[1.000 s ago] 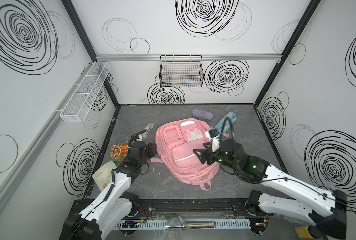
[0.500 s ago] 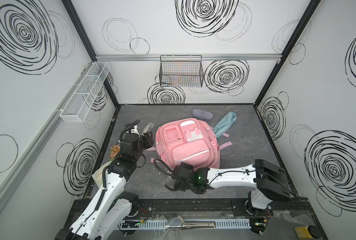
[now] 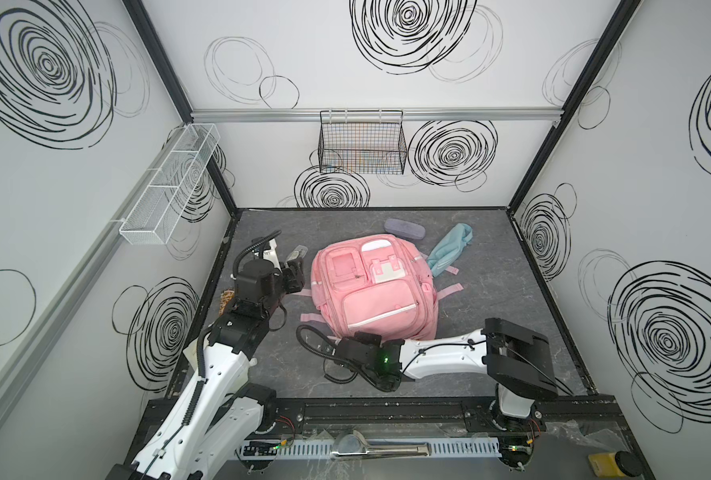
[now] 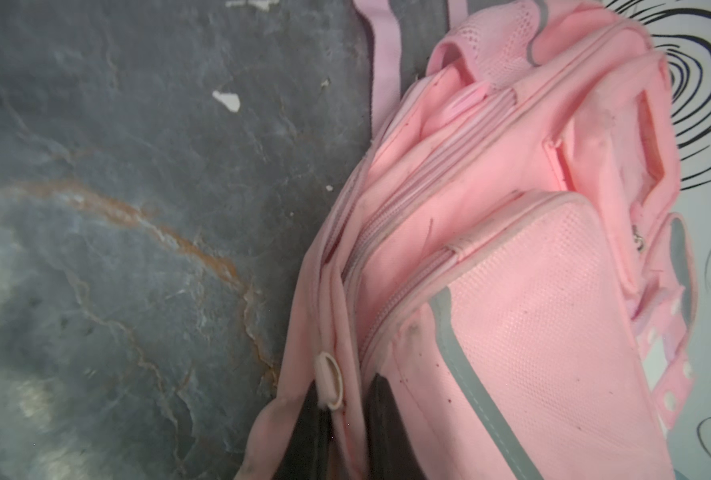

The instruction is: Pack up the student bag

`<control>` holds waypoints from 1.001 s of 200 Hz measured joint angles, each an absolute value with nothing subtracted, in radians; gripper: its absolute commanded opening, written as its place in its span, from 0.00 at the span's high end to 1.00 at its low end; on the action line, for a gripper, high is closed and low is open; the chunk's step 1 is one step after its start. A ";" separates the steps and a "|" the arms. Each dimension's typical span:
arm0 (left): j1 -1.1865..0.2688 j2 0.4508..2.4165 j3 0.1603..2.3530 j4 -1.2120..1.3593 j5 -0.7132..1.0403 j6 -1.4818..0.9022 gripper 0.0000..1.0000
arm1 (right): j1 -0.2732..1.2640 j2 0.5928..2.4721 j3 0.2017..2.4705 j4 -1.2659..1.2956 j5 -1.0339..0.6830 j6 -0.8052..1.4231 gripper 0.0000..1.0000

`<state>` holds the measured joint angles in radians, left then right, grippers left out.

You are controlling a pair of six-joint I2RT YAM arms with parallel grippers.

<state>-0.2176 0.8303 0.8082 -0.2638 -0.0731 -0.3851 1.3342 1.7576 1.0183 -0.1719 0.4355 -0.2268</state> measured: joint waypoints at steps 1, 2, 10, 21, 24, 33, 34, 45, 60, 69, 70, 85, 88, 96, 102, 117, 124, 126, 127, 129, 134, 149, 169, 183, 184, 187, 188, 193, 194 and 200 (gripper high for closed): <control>-0.217 0.830 0.810 -0.264 -0.072 -0.379 0.43 | 1.334 1.752 1.016 -0.170 0.435 -0.228 1.00; -0.217 0.830 0.812 -0.264 -0.072 -0.377 0.43 | 1.334 1.749 1.015 -0.169 0.435 -0.229 1.00; -0.216 0.830 0.822 -0.263 -0.067 -0.339 0.43 | 1.333 1.711 1.001 -0.160 0.432 -0.246 1.00; -0.215 0.833 0.831 -0.263 -0.059 -0.285 0.42 | 1.329 1.644 0.967 -0.134 0.424 -0.278 1.00; -0.215 0.833 0.833 -0.262 -0.052 -0.268 0.42 | 1.327 1.624 0.956 -0.127 0.420 -0.289 1.00; -0.215 0.838 0.835 -0.260 -0.039 -0.218 0.41 | 1.321 1.559 0.916 -0.101 0.408 -0.325 1.00; -0.215 0.839 0.835 -0.260 -0.038 -0.215 0.42 | 1.321 1.548 0.908 -0.095 0.405 -0.329 1.00; -0.214 0.849 0.835 -0.260 -0.009 -0.150 0.41 | 1.316 1.454 0.836 -0.049 0.387 -0.383 1.00; -0.214 0.864 0.835 -0.260 0.039 -0.050 0.41 | 1.304 1.324 0.732 0.010 0.348 -0.450 1.00; -0.215 0.872 0.834 -0.260 0.070 0.011 0.41 | 1.287 1.252 0.682 0.026 0.308 -0.479 1.00; -0.216 0.872 0.834 -0.260 0.072 0.017 0.41 | 1.286 1.247 0.678 0.027 0.305 -0.482 1.00; -0.223 0.881 0.824 -0.258 0.125 0.141 0.41 | 1.235 1.149 0.631 0.030 0.215 -0.517 1.00; -0.225 0.882 0.822 -0.258 0.134 0.160 0.41 | 1.222 1.134 0.625 0.030 0.197 -0.522 1.00; -0.233 0.883 0.810 -0.256 0.157 0.228 0.40 | 1.188 1.091 0.613 0.031 0.150 -0.538 1.00; -0.242 0.883 0.799 -0.255 0.175 0.281 0.40 | 1.168 1.061 0.606 0.033 0.119 -0.549 1.00; -0.269 0.879 0.764 -0.251 0.220 0.414 0.40 | 1.120 0.992 0.588 0.036 0.051 -0.571 1.00; -0.281 0.875 0.746 -0.251 0.241 0.470 0.39 | 1.098 0.970 0.585 0.036 0.025 -0.578 1.00; -0.285 0.874 0.741 -0.251 0.249 0.491 0.39 | 1.091 0.964 0.584 0.036 0.016 -0.579 1.00; -0.288 0.873 0.737 -0.252 0.253 0.502 0.38 | 1.089 0.962 0.584 0.036 0.014 -0.580 1.00; -0.291 0.872 0.732 -0.253 0.259 0.516 0.37 | 1.082 0.958 0.584 0.036 0.004 -0.581 1.00; -0.301 0.868 0.722 -0.257 0.274 0.561 0.36 | 1.068 0.950 0.585 0.037 -0.016 -0.584 1.00; -0.334 0.852 0.691 -0.263 0.294 0.673 0.33 | 1.032 0.940 0.585 0.035 -0.071 -0.599 1.00; -0.374 0.835 0.653 -0.264 0.286 0.804 0.33 | 1.011 0.940 0.587 0.019 -0.117 -0.624 1.00; -0.393 0.831 0.627 -0.251 0.257 0.864 0.33 | 0.998 0.940 0.593 -0.004 -0.146 -0.637 1.00; -0.394 0.830 0.625 -0.249 0.253 0.870 0.33 | 0.997 0.940 0.594 -0.006 -0.149 -0.638 1.00; -0.396 0.829 0.619 -0.245 0.247 0.879 0.33 | 0.994 0.940 0.595 -0.010 -0.155 -0.641 1.00; -0.397 0.828 0.617 -0.244 0.243 0.883 0.33 | 0.993 0.940 0.595 -0.011 -0.156 -0.641 1.00; -0.398 0.826 0.608 -0.237 0.234 0.900 0.34 | 0.990 0.940 0.600 -0.020 -0.166 -0.646 1.00; -0.398 0.825 0.607 -0.236 0.233 0.902 0.34 | 0.989 0.940 0.601 -0.022 -0.167 -0.647 1.00; -0.398 0.822 0.600 -0.231 0.223 0.921 0.34 | 0.985 0.940 0.606 -0.031 -0.175 -0.651 1.00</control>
